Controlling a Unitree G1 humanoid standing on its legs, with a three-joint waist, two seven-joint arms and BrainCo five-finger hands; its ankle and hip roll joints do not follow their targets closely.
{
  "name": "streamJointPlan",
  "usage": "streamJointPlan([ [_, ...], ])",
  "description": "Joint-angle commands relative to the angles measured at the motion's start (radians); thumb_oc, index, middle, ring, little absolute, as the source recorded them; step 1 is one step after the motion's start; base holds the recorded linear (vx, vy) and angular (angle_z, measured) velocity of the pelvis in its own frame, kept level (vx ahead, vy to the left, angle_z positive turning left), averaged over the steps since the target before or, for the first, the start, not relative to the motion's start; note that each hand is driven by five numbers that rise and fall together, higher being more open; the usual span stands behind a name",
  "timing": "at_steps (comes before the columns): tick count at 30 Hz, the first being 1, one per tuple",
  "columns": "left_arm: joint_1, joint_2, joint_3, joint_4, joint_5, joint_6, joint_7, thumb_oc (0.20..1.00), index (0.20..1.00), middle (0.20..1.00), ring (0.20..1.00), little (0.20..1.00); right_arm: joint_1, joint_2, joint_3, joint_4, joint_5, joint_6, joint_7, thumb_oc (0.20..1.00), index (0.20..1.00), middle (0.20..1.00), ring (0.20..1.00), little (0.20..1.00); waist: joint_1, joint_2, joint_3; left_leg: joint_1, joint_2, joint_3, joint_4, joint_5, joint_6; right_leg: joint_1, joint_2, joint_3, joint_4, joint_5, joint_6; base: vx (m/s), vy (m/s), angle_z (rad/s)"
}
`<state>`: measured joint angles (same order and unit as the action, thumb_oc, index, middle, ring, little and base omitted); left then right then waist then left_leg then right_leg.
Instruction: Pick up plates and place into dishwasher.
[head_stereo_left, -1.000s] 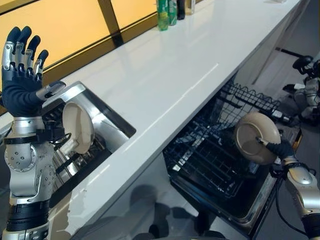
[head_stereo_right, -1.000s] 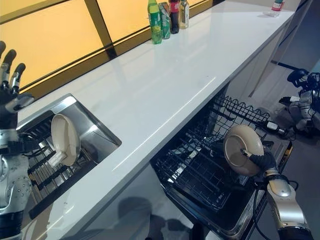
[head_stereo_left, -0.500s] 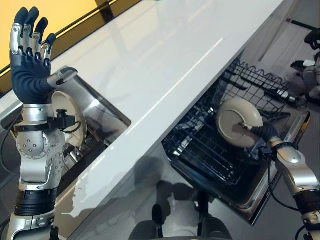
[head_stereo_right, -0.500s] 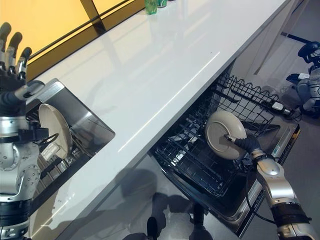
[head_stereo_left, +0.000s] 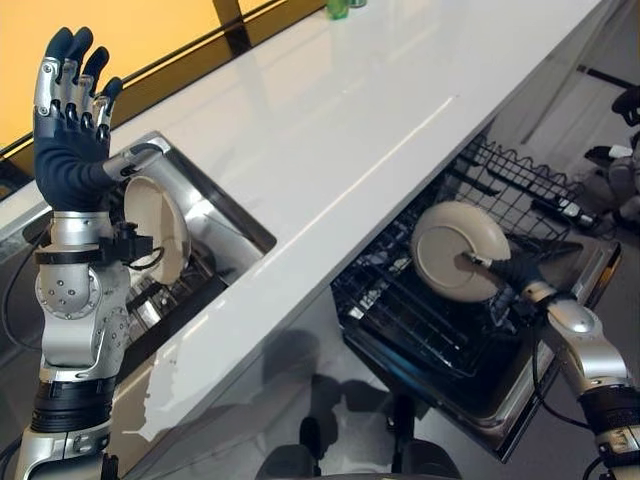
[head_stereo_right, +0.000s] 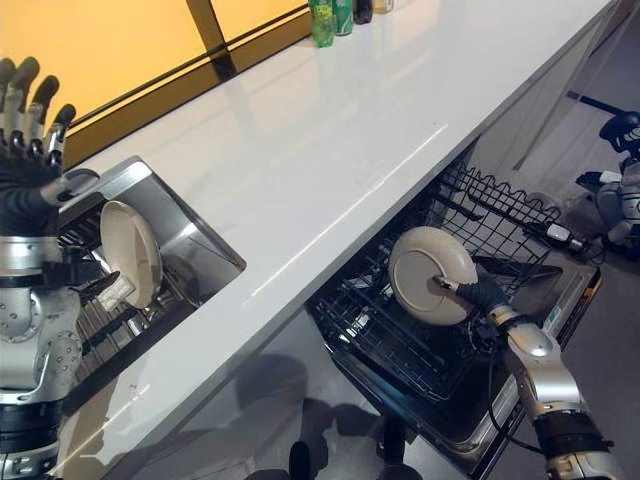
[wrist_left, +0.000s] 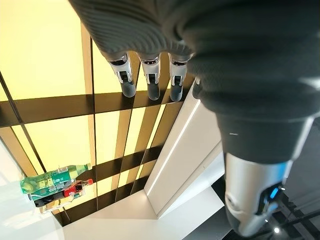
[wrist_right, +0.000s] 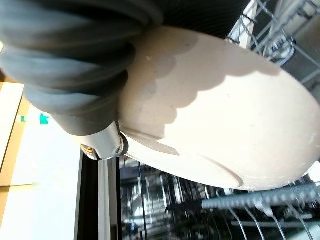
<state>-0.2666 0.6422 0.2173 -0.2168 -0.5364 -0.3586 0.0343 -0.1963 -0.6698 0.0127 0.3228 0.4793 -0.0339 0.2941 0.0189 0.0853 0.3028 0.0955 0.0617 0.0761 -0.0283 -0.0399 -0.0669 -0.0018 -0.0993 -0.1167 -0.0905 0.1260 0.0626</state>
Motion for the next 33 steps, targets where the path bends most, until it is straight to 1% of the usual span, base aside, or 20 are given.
streamJointPlan([
  [1, 0.004, 0.027, -0.022, 0.032, -0.013, -0.026, -0.019, 1.0, 1.0, 1.0, 1.0, 1.0, 0.0, 0.02, -0.008, 0.007, 0.078, -0.006, 0.058, 0.2, 0.2, 0.2, 0.2, 0.2, 0.025, -0.051, -0.087, -0.069, -0.007, -0.043, -0.029, 0.048, -0.015, 0.041, -0.073, -0.057, 0.067, -0.124, 0.05, 0.05, 0.003, 0.02],
  [5, 0.018, 0.021, -0.023, 0.031, -0.015, -0.01, -0.029, 1.0, 1.0, 1.0, 1.0, 1.0, 0.03, 0.023, 0.002, 0.047, 0.09, 0.023, 0.089, 0.2, 0.2, 0.2, 0.2, 0.2, 0.028, -0.055, -0.102, -0.046, -0.005, -0.042, -0.037, 0.049, -0.018, 0.064, -0.074, -0.064, 0.06, -0.124, 0.051, 0.08, -0.004, 0.01],
  [9, 0.039, 0.014, -0.023, 0.026, -0.014, 0.0, -0.038, 1.0, 1.0, 1.0, 1.0, 1.0, 0.061, 0.022, 0.013, 0.063, 0.051, 0.043, 0.158, 0.2, 0.2, 0.2, 0.2, 0.2, 0.027, -0.055, -0.112, -0.026, -0.003, -0.042, -0.041, 0.049, -0.021, 0.082, -0.075, -0.067, 0.057, -0.125, 0.053, 0.08, -0.005, 0.01],
  [13, 0.046, 0.007, -0.034, 0.014, -0.005, 0.01, -0.032, 1.0, 1.0, 1.0, 1.0, 1.0, 0.074, 0.007, 0.055, 0.075, -0.018, 0.034, 0.19, 0.2, 0.2, 0.2, 0.2, 0.2, 0.025, -0.05, -0.103, -0.018, -0.004, -0.046, -0.042, 0.05, -0.023, 0.089, -0.077, -0.065, 0.056, -0.124, 0.053, 0.03, 0.002, 0.0],
  [16, 0.041, 0.006, -0.045, 0.017, 0.0, 0.005, -0.019, 1.0, 1.0, 1.0, 1.0, 1.0, 0.069, -0.007, 0.081, 0.078, -0.07, 0.027, 0.201, 0.2, 0.2, 0.2, 0.2, 0.2, 0.022, -0.045, -0.091, -0.025, -0.006, -0.049, -0.04, 0.051, -0.024, 0.083, -0.079, -0.06, 0.056, -0.122, 0.053, 0.0, 0.0, 0.0],
  [19, 0.031, 0.002, -0.062, 0.012, 0.012, -0.002, 0.011, 1.0, 1.0, 1.0, 1.0, 1.0, 0.039, -0.032, 0.115, 0.071, -0.099, 0.035, 0.199, 0.2, 0.2, 0.2, 0.2, 0.2, 0.017, -0.035, -0.064, -0.039, -0.009, -0.052, -0.035, 0.054, -0.026, 0.067, -0.085, -0.052, 0.061, -0.118, 0.054, -0.02, 0.042, 0.02],
  [20, 0.03, 0.002, -0.062, 0.012, 0.012, -0.002, 0.012, 1.0, 1.0, 1.0, 1.0, 1.0, 0.038, -0.033, 0.115, 0.072, -0.099, 0.035, 0.199, 0.2, 0.2, 0.2, 0.2, 0.2, 0.017, -0.035, -0.064, -0.039, -0.009, -0.052, -0.035, 0.054, -0.026, 0.067, -0.085, -0.052, 0.061, -0.118, 0.054, -0.02, 0.047, 0.02],
  [24, 0.006, -0.004, -0.08, 0.016, 0.019, -0.021, 0.049, 1.0, 1.0, 1.0, 1.0, 1.0, -0.015, -0.067, 0.142, 0.066, -0.137, 0.049, 0.193, 0.2, 0.2, 0.2, 0.2, 0.2, 0.012, -0.016, -0.021, -0.08, -0.017, -0.058, -0.017, 0.055, -0.027, 0.027, -0.094, -0.04, 0.073, -0.114, 0.055, -0.11, 0.076, 0.0],
  [25, -0.018, 0.0, -0.091, 0.021, 0.019, -0.029, 0.072, 1.0, 1.0, 1.0, 1.0, 1.0, -0.058, -0.084, 0.162, 0.065, -0.147, 0.054, 0.183, 0.2, 0.2, 0.2, 0.2, 0.2, 0.01, -0.009, 0.007, -0.103, -0.022, -0.06, -0.015, 0.059, -0.026, 0.001, -0.095, -0.032, 0.078, -0.109, 0.054, -0.18, 0.079, -0.01],
  [27, -0.053, 0.013, -0.106, 0.029, 0.016, -0.036, 0.1, 1.0, 1.0, 1.0, 1.0, 1.0, -0.115, -0.099, 0.194, 0.067, -0.174, 0.054, 0.179, 0.2, 0.2, 0.2, 0.2, 0.2, 0.01, -0.002, 0.044, -0.136, -0.027, -0.063, -0.008, 0.065, -0.023, -0.031, -0.098, -0.024, 0.084, -0.102, 0.053, -0.18, 0.067, -0.01],
  [30, -0.082, 0.022, -0.114, 0.031, 0.018, -0.041, 0.12, 1.0, 1.0, 1.0, 1.0, 1.0, -0.161, -0.099, 0.227, 0.067, -0.194, 0.06, 0.187, 0.2, 0.2, 0.2, 0.2, 0.2, 0.013, -0.004, 0.078, -0.167, -0.033, -0.067, 0.003, 0.069, -0.019, -0.06, -0.1, -0.019, 0.092, -0.094, 0.051, -0.08, 0.029, 0.01],
  [32, -0.091, 0.024, -0.119, 0.031, 0.023, -0.04, 0.129, 1.0, 1.0, 1.0, 1.0, 1.0, -0.176, -0.094, 0.241, 0.065, -0.203, 0.066, 0.192, 0.2, 0.2, 0.2, 0.2, 0.2, 0.015, -0.005, 0.088, -0.176, -0.034, -0.069, 0.007, 0.071, -0.018, -0.07, -0.102, -0.018, 0.098, -0.092, 0.051, -0.02, 0.008, 0.01],
  [33, -0.099, 0.023, -0.125, 0.031, 0.03, -0.039, 0.139, 1.0, 1.0, 1.0, 1.0, 1.0, -0.184, -0.081, 0.258, 0.057, -0.215, 0.071, 0.196, 0.2, 0.2, 0.2, 0.2, 0.2, 0.017, -0.005, 0.099, -0.185, -0.038, -0.07, 0.009, 0.074, -0.015, -0.08, -0.102, -0.018, 0.103, -0.089, 0.05, 0.0, 0.0, 0.0],
])
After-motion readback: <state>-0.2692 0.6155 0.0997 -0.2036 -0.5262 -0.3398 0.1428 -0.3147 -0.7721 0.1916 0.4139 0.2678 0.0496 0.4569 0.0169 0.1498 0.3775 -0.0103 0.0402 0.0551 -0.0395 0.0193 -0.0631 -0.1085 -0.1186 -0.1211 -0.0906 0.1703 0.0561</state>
